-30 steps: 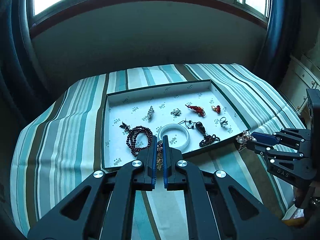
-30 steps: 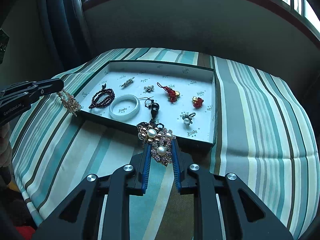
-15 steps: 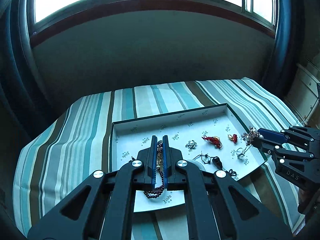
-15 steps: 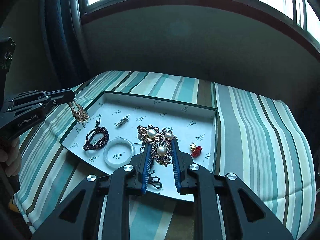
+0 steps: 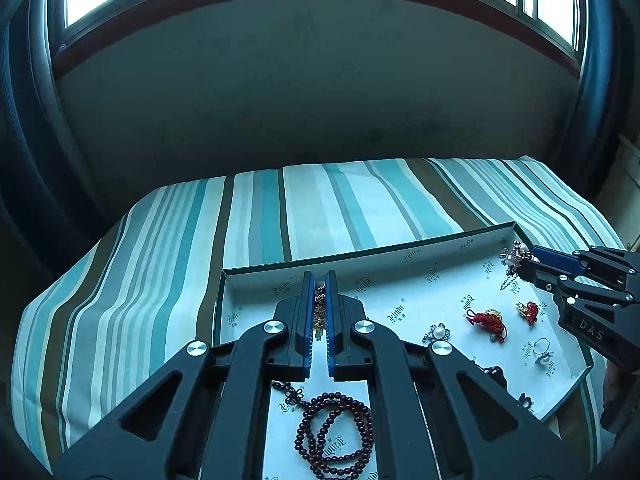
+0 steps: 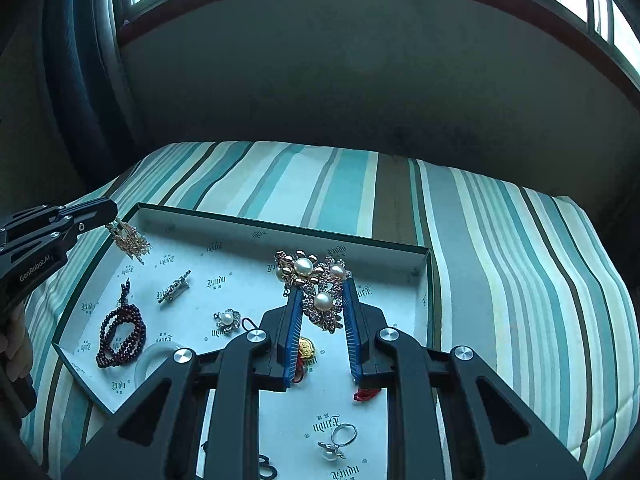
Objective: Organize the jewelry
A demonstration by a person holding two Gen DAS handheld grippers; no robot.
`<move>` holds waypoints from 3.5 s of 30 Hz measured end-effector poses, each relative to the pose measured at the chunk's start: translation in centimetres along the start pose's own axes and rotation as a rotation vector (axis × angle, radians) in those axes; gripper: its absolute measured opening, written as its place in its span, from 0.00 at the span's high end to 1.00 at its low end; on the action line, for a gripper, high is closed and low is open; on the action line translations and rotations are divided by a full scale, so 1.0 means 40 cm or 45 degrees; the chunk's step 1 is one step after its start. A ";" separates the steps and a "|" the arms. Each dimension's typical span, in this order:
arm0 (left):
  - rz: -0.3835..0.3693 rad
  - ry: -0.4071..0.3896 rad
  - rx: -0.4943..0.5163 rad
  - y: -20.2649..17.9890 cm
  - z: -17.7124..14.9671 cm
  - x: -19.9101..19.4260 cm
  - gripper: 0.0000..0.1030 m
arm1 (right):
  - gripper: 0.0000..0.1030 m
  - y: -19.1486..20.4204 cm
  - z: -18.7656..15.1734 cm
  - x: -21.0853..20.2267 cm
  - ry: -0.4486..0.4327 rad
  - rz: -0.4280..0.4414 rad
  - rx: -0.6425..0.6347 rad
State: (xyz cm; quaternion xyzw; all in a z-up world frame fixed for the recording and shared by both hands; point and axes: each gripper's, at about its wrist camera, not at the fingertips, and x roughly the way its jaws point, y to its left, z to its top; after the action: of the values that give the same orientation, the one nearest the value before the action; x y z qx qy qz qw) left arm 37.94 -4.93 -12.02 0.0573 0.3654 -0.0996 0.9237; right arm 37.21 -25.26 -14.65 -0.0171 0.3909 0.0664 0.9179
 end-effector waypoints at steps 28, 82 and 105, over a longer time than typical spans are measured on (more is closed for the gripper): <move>0.066 0.195 -0.009 0.036 -0.006 0.169 0.93 | 0.69 -0.024 -0.002 0.147 0.193 -0.068 0.020; 0.143 -0.118 -0.094 -0.098 -0.260 -0.491 0.11 | 0.27 0.164 -0.226 -0.470 -0.219 -0.149 0.060; 0.169 -0.293 -0.127 -0.103 -0.294 -0.726 0.08 | 0.25 0.243 -0.278 -0.701 -0.407 -0.134 -0.001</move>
State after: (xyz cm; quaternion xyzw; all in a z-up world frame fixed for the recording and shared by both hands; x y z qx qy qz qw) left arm 8.50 -2.71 -0.76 0.0237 0.2571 -0.0261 0.9657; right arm 8.71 -19.61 -1.98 -0.0270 0.2383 0.0203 0.9706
